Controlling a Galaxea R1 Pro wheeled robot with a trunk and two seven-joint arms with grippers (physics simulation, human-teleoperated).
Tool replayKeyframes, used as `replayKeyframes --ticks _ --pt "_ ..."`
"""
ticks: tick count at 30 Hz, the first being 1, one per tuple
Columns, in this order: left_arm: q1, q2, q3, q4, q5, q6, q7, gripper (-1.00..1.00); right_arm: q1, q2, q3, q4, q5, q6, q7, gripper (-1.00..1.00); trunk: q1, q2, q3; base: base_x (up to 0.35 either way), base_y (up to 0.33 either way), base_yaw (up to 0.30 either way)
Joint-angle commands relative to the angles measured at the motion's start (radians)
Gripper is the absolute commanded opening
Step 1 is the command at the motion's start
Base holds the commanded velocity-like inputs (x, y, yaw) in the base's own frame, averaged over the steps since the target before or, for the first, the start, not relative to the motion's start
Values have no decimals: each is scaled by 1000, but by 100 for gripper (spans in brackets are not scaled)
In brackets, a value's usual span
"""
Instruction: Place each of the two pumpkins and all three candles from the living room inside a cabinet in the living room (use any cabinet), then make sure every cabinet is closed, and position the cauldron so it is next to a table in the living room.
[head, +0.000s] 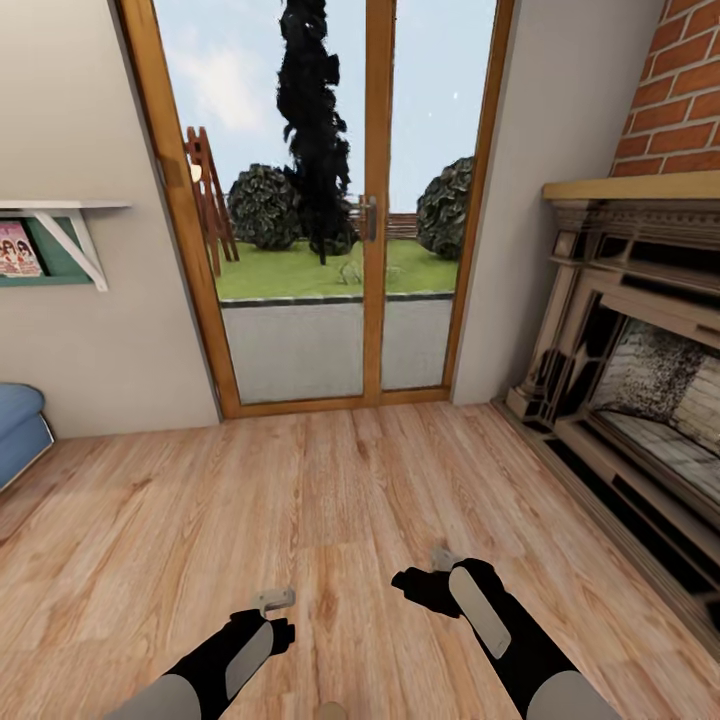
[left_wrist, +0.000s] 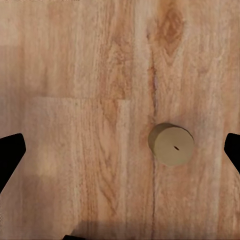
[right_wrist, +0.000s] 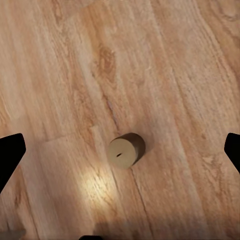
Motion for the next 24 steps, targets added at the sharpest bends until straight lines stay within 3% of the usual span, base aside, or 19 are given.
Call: replayKeyframes --ticks 1,16,24 --pt "-1 1 -11 -2 10 3 9 100 -1 0 2 -1 -11 1 -10 100 0 -1 -1 0 0 -134" --pt "-1 -7 -19 -3 10 3 9 100 -1 0 2 -1 -11 1 -8 100 0 -1 -13 0 -38 -194" --pt "-1 -7 -22 -2 9 3 10 100 -1 0 2 -1 -12 1 -8 100 0 -1 -17 0 -86 -49"
